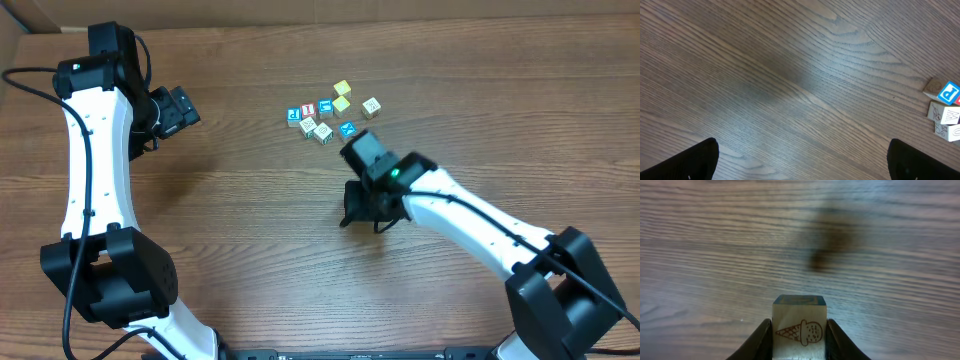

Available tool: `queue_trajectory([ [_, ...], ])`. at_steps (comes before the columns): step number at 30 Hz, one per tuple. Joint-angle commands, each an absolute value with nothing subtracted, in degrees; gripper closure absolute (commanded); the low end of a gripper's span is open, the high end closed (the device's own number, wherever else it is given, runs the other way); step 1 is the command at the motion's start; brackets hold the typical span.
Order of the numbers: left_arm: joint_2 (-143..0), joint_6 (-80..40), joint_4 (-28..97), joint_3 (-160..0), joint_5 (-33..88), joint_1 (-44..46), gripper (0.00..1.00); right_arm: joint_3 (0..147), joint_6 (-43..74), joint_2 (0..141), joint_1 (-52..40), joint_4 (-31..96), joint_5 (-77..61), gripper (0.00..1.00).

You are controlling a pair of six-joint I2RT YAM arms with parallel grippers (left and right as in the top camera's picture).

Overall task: Flip 3 blocks
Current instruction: 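Lift the ice-cream block and carry it toward the front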

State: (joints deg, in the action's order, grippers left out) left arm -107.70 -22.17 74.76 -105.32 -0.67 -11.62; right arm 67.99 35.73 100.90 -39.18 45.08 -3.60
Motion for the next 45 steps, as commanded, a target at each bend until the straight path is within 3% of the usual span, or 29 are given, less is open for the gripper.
queue_trajectory([
  [1,-108.12,-22.31,74.72,-106.61,-0.43,-11.22,0.00,64.95,40.82,100.97,-40.84,42.22,1.56,0.74],
  [14,-108.12,-22.31,74.72,-106.61,-0.43,-11.22,0.00,63.90,40.77,102.45,-46.19,36.84,11.42,0.74],
  [37,-108.12,-22.31,74.72,-106.61,-0.43,-11.22,0.00,63.88,42.26,103.28,-49.28,37.10,11.55,0.73],
  [43,-108.12,-22.31,74.72,-106.61,-0.43,-11.22,0.00,63.90,42.24,103.28,-49.28,37.12,11.55,0.64],
  [45,-108.12,-22.31,74.72,-106.61,-0.43,-11.22,0.00,63.88,42.26,103.28,-49.28,37.12,11.53,0.49],
])
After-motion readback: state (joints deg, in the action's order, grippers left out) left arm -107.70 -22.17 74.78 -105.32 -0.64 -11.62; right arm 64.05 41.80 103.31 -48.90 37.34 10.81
